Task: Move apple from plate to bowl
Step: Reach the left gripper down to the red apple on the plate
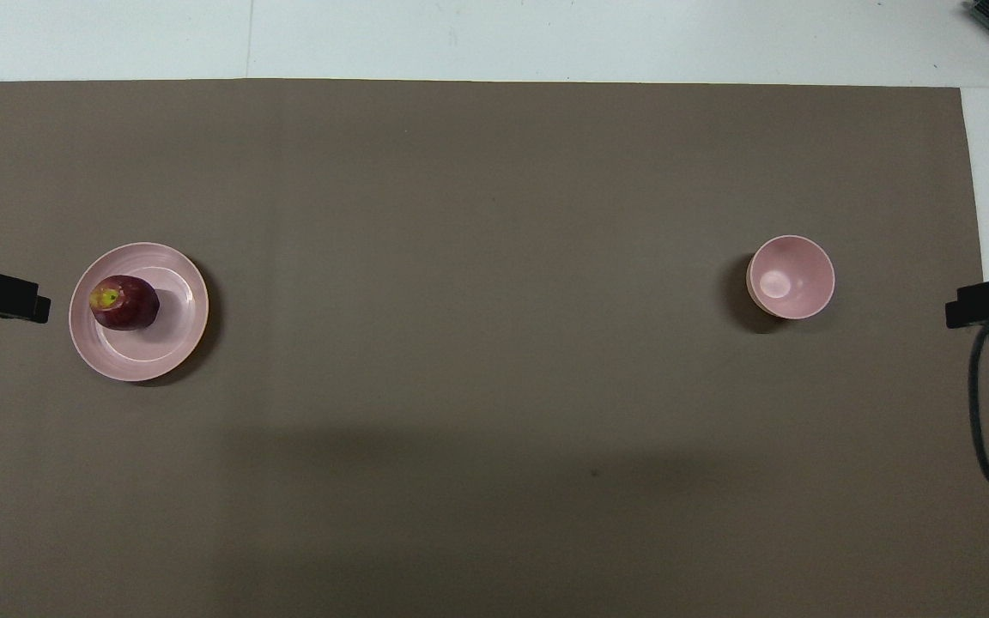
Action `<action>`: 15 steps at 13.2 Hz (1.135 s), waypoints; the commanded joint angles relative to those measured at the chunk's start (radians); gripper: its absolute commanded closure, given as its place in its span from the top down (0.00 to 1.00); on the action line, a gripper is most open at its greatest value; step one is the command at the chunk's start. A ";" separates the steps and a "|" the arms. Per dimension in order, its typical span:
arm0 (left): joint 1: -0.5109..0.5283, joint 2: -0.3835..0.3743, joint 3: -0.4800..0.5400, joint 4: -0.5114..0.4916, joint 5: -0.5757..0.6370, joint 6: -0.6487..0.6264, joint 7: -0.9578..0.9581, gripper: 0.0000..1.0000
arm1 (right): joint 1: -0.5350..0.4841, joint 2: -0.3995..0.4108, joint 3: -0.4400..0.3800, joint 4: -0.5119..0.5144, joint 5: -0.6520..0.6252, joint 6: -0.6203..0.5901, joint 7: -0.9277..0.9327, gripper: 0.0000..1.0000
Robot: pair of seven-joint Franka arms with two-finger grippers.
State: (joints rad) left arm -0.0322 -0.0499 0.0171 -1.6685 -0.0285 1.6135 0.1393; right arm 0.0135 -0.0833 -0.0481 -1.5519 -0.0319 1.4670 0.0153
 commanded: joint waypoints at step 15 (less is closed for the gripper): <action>0.086 0.160 0.001 -0.296 0.021 0.473 0.124 1.00 | -0.010 -0.019 0.004 -0.017 0.018 0.001 -0.017 1.00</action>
State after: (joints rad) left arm 0.0291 0.0804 0.0255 -1.9469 -0.0215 2.0420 0.2375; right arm 0.0135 -0.0833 -0.0481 -1.5519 -0.0319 1.4670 0.0153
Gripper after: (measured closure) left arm 0.000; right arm 0.000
